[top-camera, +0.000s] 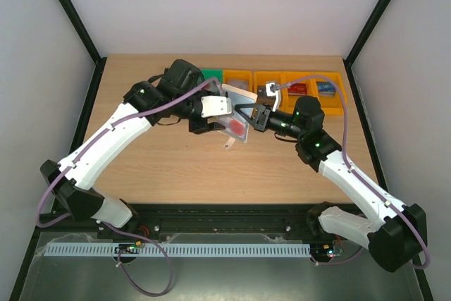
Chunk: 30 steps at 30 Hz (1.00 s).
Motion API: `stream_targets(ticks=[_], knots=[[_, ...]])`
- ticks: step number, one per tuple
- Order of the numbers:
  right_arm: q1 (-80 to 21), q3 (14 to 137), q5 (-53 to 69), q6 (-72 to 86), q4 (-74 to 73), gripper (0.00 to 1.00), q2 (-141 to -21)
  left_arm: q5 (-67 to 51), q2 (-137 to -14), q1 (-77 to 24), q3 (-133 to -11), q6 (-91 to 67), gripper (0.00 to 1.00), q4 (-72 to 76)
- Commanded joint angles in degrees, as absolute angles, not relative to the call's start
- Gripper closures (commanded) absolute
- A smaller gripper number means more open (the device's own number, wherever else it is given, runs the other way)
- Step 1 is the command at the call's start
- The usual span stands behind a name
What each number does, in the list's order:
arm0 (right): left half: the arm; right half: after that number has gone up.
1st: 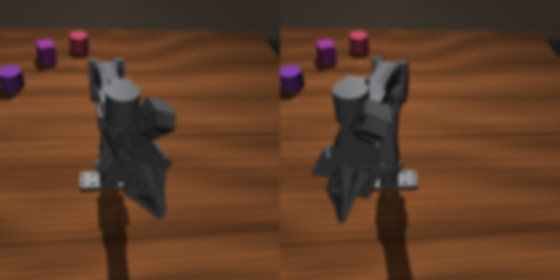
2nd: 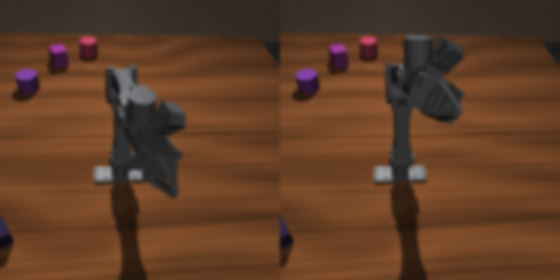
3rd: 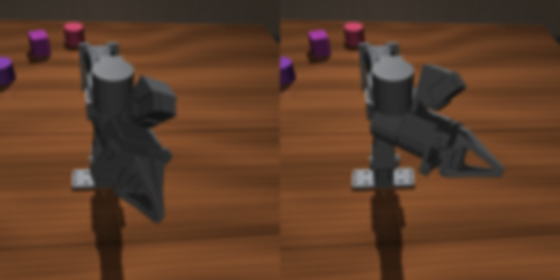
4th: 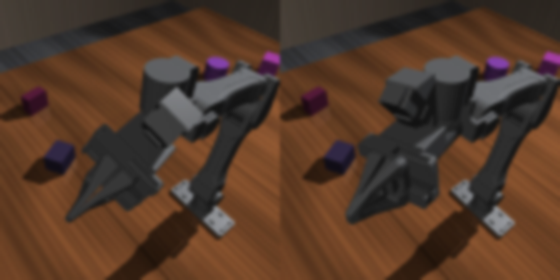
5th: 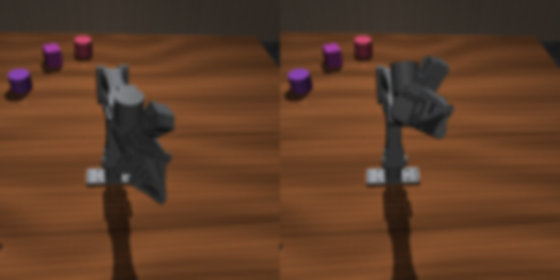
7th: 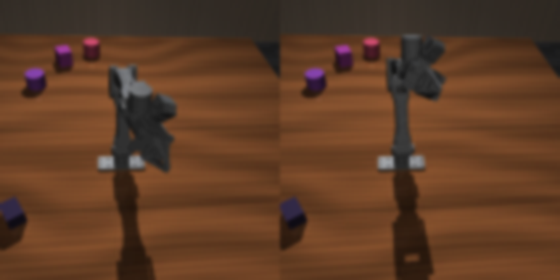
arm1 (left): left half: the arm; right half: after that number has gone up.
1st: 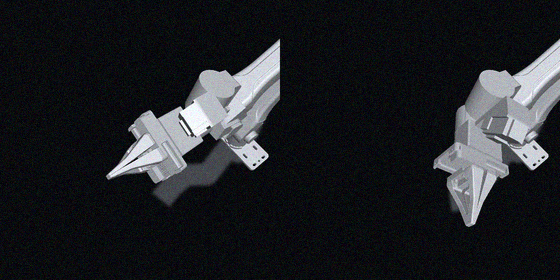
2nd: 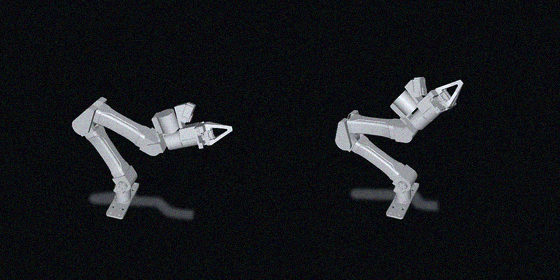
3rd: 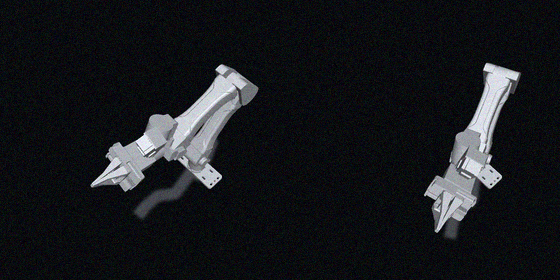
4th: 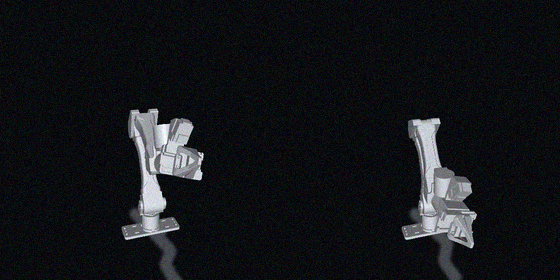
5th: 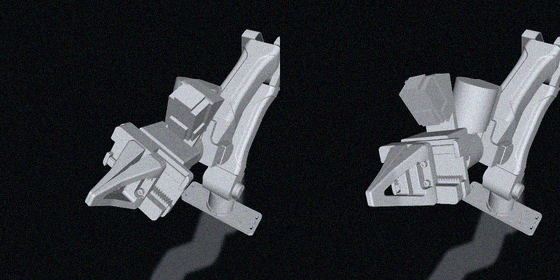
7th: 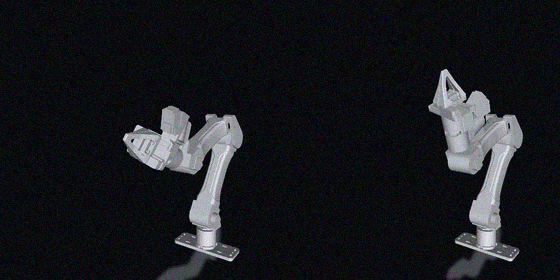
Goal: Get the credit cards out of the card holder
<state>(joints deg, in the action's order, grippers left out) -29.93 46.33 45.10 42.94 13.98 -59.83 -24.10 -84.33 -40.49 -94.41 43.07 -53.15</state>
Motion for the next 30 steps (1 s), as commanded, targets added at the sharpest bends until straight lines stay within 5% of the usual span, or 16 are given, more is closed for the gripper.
stream_targets(ticks=[1,7,23,26,30], knots=[[-30.0,47.2,48.4,43.7,17.0,0.98,-59.5,-22.6,-85.7,-40.3,-94.2,45.6,0.42,-52.8],[-30.0,47.2,48.7,44.1,17.8,0.98,-59.6,-22.1,-85.6,-40.4,-91.9,45.1,0.54,-50.7],[-30.1,46.8,49.1,44.0,19.0,0.98,-59.8,-26.4,-85.7,-41.2,-87.9,43.4,0.59,-48.3],[-30.0,46.8,49.2,44.0,19.0,0.98,-60.2,-26.4,-85.9,-41.7,-88.5,42.7,0.69,-47.9],[-30.0,46.8,49.3,43.8,19.1,0.98,-60.0,-25.4,-85.7,-41.9,-89.0,41.8,0.94,-47.6]])
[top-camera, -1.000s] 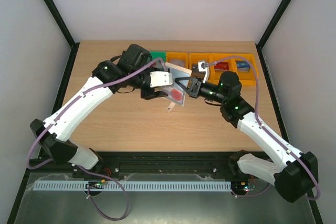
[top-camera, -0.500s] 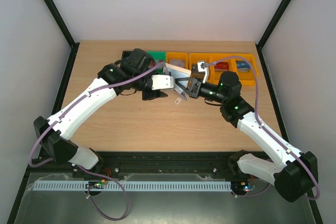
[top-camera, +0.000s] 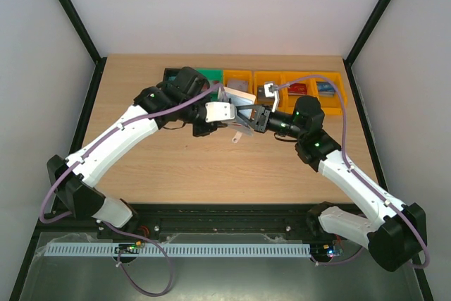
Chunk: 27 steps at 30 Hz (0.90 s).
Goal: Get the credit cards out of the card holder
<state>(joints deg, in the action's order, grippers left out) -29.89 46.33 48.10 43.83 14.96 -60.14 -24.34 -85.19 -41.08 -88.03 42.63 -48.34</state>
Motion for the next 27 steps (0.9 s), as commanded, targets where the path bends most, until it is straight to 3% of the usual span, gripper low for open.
stream_targets(ticks=[1,16,21,27], knots=[[-30.0,46.8,49.1,43.2,18.6,0.98,-59.8,-25.0,-85.5,-41.9,-89.3,41.6,0.97,-47.8],[-29.4,49.1,46.8,25.3,-0.1,0.98,-60.6,-27.1,-82.6,-37.4,-92.1,42.6,0.98,-53.6],[-29.4,48.5,52.6,26.9,0.3,0.99,-62.6,-26.7,-83.1,-36.0,-90.7,42.7,0.98,-51.8],[-29.3,47.5,48.8,24.6,-4.0,0.99,-65.0,-31.5,-82.4,-29.1,-95.3,40.3,0.98,-52.0]])
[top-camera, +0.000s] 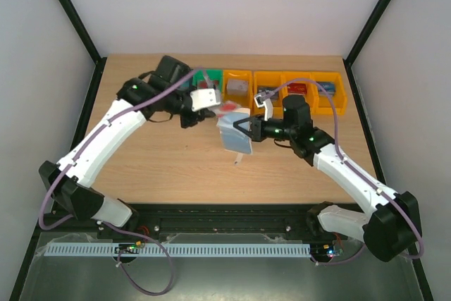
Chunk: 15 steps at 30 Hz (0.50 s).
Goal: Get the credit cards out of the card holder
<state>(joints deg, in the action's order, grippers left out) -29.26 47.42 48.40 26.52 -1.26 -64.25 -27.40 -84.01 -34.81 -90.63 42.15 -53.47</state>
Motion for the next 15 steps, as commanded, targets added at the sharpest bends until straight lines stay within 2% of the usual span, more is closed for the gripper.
stream_targets(ticks=[1,7,15], knots=[[-29.3,46.9,49.0,25.1,-3.5,0.99,-65.3,-32.4,-82.0,-27.0,-95.9,39.5,0.98,-51.8],[-29.3,41.8,50.7,26.7,-2.7,0.98,-71.7,-32.2,-81.1,-17.1,-92.0,32.2,0.98,-46.1],[-30.6,37.5,56.4,25.2,1.4,0.98,-84.4,-35.6,-81.9,-15.3,-86.3,29.0,0.98,-45.2]])
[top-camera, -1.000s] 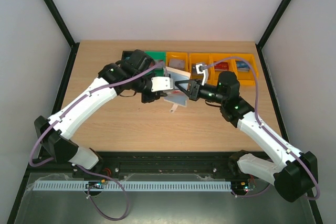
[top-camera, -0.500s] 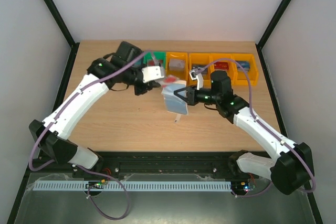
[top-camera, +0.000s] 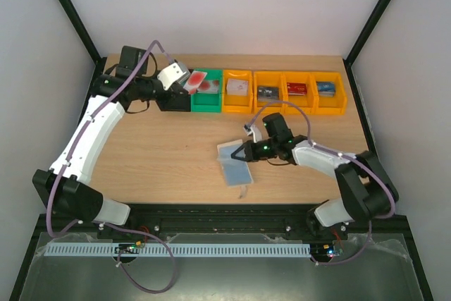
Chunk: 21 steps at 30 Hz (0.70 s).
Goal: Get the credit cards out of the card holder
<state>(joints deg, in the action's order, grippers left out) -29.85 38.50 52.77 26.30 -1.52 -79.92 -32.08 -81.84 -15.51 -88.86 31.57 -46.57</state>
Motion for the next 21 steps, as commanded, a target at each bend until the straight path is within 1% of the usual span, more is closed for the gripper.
stream_targets(ticks=[1,3,4,6,7,8,9,10,11,13,14,16,19,21], knots=[[-30.5,37.7,55.5,24.4,0.7,0.98,-86.3,-36.0,-81.9,-15.3,-85.9,29.0,0.98,-45.2],[-29.9,38.7,52.7,23.1,-1.3,0.97,-87.5,-36.7,-81.8,-15.4,-85.3,29.5,0.98,-45.5],[-29.1,39.4,50.3,22.7,-2.7,0.88,-87.3,-36.9,-81.7,-15.3,-85.1,29.9,0.98,-45.8],[-26.9,41.2,42.6,22.0,-6.6,0.61,-85.8,-37.4,-81.6,-15.4,-84.9,31.1,0.98,-47.1],[-25.8,42.9,37.5,21.7,-8.7,0.51,-84.8,-37.5,-81.4,-15.5,-84.8,31.8,0.98,-47.7],[-25.0,44.4,32.2,21.4,-11.1,0.42,-83.2,-37.5,-81.2,-15.8,-84.6,32.3,0.98,-48.2],[-24.7,46.0,26.8,21.1,-13.2,0.36,-81.4,-37.3,-81.0,-16.3,-84.3,33.1,0.98,-48.7],[-24.7,47.7,20.1,20.7,-15.4,0.25,-79.5,-37.0,-80.7,-16.9,-83.9,33.8,0.98,-49.2],[-24.7,49.3,16.5,20.4,-16.7,0.20,-77.3,-36.4,-80.5,-17.7,-83.4,34.6,0.98,-49.5],[-25.1,51.2,14.3,18.9,-17.4,0.18,-72.4,-34.0,-79.9,-20.5,-82.6,35.5,0.98,-50.2],[-25.5,51.4,15.8,17.5,-16.5,0.18,-69.5,-32.9,-79.9,-22.0,-82.4,36.2,0.98,-51.0],[-28.0,50.6,22.6,12.8,-13.4,0.19,-63.6,-33.2,-80.2,-24.3,-82.8,38.1,0.98,-53.6],[-31.6,46.7,38.2,10.4,-4.6,0.18,-55.6,-35.7,-80.4,-26.4,-83.2,41.6,0.98,-57.5],[-33.7,43.8,42.7,11.6,1.8,0.16,-52.3,-35.9,-80.5,-28.7,-83.5,42.9,0.98,-59.7]])
